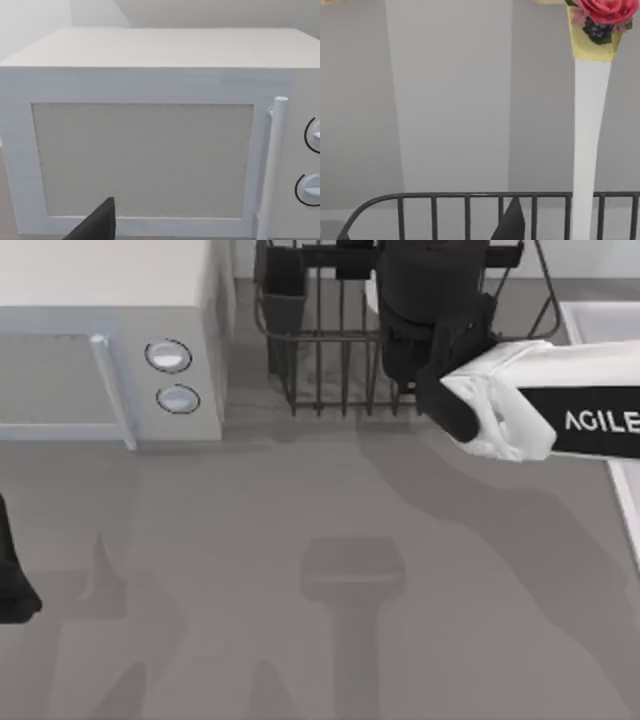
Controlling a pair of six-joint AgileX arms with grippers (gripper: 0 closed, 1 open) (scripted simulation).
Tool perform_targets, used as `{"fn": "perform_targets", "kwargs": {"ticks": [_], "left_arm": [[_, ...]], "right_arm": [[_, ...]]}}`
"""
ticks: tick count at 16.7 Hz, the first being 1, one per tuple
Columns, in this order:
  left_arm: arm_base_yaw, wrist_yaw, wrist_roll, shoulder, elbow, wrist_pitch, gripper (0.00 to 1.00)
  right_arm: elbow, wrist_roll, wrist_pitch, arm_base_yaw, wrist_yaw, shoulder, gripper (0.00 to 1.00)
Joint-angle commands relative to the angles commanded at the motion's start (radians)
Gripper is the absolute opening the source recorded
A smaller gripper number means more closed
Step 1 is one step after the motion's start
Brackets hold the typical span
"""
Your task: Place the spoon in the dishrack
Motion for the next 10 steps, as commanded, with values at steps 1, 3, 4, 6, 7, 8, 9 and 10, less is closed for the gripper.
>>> {"fn": "perform_targets", "kwargs": {"ticks": [1,3,4,6,7,8,9,10], "left_arm": [[0.000,0.000,0.000,0.000,0.000,0.000,1.00],[0.000,0.000,0.000,0.000,0.000,0.000,1.00],[0.000,0.000,0.000,0.000,0.000,0.000,1.00],[0.000,0.000,0.000,0.000,0.000,0.000,1.00],[0.000,0.000,0.000,0.000,0.000,0.000,1.00],[0.000,0.000,0.000,0.000,0.000,0.000,1.00],[0.000,0.000,0.000,0.000,0.000,0.000,1.00],[0.000,0.000,0.000,0.000,0.000,0.000,1.00]], "right_arm": [[0.000,0.000,0.000,0.000,0.000,0.000,0.75],[0.000,0.000,0.000,0.000,0.000,0.000,0.90],[0.000,0.000,0.000,0.000,0.000,0.000,0.98],[0.000,0.000,0.000,0.000,0.000,0.000,1.00],[0.000,0.000,0.000,0.000,0.000,0.000,1.00],[0.000,0.000,0.000,0.000,0.000,0.000,1.00],[0.000,0.000,0.000,0.000,0.000,0.000,1.00],[0.000,0.000,0.000,0.000,0.000,0.000,1.00]]}}
